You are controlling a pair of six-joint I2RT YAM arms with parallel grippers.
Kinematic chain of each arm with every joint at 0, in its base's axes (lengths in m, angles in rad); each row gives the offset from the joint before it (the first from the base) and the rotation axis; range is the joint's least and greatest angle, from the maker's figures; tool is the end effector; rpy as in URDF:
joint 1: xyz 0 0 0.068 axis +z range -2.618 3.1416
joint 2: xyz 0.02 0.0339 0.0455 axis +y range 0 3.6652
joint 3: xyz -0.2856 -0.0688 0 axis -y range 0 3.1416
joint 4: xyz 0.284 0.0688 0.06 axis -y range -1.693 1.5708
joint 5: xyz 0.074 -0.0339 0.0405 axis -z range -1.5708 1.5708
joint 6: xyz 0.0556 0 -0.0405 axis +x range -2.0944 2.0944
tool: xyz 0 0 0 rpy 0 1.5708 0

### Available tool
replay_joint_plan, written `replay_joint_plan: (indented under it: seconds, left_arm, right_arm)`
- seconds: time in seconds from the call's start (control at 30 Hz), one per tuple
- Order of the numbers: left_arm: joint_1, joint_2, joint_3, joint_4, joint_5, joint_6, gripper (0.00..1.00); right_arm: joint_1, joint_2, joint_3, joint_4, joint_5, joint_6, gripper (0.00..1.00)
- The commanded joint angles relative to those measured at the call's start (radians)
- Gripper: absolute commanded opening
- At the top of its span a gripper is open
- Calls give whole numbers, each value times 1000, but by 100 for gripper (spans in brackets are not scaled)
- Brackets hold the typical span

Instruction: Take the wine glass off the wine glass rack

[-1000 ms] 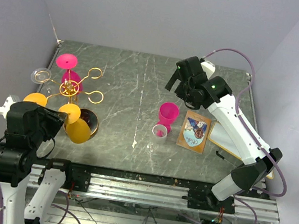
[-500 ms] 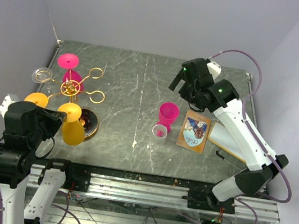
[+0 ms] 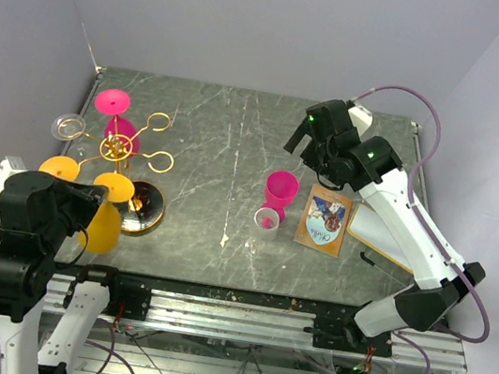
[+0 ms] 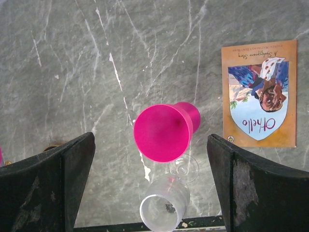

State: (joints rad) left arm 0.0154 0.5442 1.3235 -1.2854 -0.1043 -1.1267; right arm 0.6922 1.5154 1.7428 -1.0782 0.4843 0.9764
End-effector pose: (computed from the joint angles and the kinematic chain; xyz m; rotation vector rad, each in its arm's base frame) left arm 0.0485 0.0065 0.4410 -1.2027 1.7512 -0.5657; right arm 0.2849 0.2026 0.4285 0.5381 2.2493 0.2601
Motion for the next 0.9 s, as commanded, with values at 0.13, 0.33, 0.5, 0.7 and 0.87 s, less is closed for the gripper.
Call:
replay_joint_plan:
  seconds: [0.13, 0.33, 0.5, 0.7, 0.87]
  left_arm:
    - [-6, -3, 8, 12, -2, -25, 7]
    - [-6, -7, -11, 79, 8, -71, 7]
    - [-6, -29, -43, 164, -2, -110, 7]
    - [-6, -54, -100, 255, -10, -190, 7]
    - [-6, -61, -108, 269, -40, -239, 7]
  right_arm:
    - [-8, -27, -7, 18, 27, 11, 100]
    - [-9, -36, -7, 20, 35, 8, 100]
    - [-9, -43, -7, 18, 37, -1, 100]
    - [-11, -57, 4, 5, 46, -4, 100]
    - [-11, -76, -14, 10, 50, 3, 99]
